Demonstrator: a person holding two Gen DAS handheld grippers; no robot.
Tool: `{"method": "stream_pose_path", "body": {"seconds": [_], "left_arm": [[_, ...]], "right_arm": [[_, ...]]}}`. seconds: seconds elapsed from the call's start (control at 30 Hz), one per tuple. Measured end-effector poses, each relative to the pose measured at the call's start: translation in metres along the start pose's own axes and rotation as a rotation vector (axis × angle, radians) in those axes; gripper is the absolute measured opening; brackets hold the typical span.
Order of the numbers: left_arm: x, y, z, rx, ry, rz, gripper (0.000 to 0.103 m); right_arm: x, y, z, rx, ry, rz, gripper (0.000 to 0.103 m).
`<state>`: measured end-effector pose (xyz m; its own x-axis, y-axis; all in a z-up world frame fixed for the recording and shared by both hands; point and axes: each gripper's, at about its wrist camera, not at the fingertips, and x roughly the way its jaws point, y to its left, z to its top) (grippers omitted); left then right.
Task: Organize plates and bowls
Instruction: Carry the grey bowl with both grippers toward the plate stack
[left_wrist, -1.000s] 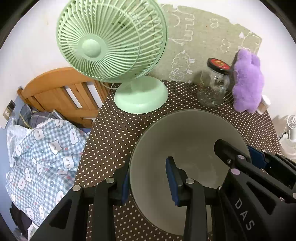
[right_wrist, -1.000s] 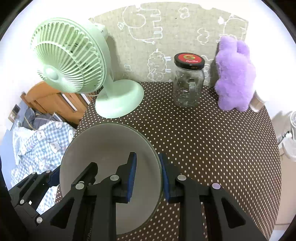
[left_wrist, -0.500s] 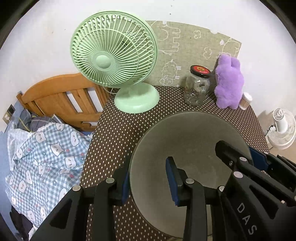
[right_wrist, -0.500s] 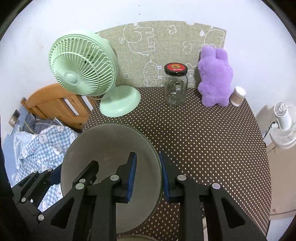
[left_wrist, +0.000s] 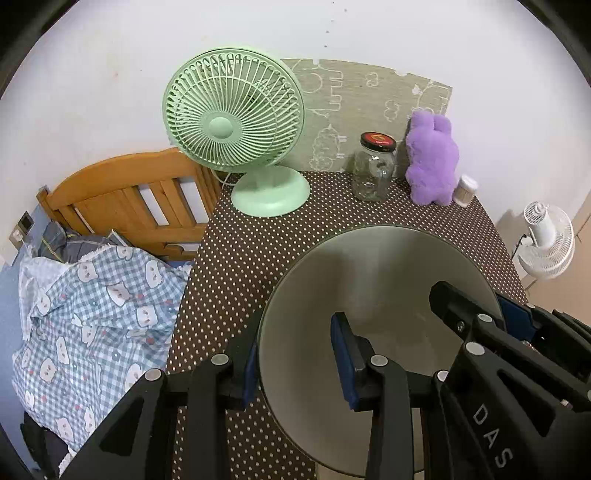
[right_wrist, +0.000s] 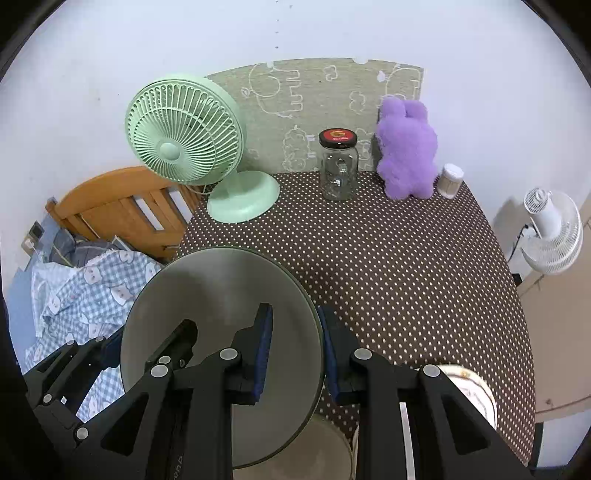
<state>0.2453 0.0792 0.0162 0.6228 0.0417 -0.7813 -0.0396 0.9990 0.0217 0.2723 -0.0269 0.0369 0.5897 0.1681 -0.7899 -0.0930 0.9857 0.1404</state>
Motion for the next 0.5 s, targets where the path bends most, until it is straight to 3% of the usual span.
{"method": "stream_pose_path", "body": {"seconds": [0.5], "left_arm": [[-0.01, -0.018, -0.05, 0.057, 0.019, -0.066, 0.035]], "right_arm": [[-0.027, -0.016, -0.06, 0.066, 0.0, -0.064, 0.029]]}}
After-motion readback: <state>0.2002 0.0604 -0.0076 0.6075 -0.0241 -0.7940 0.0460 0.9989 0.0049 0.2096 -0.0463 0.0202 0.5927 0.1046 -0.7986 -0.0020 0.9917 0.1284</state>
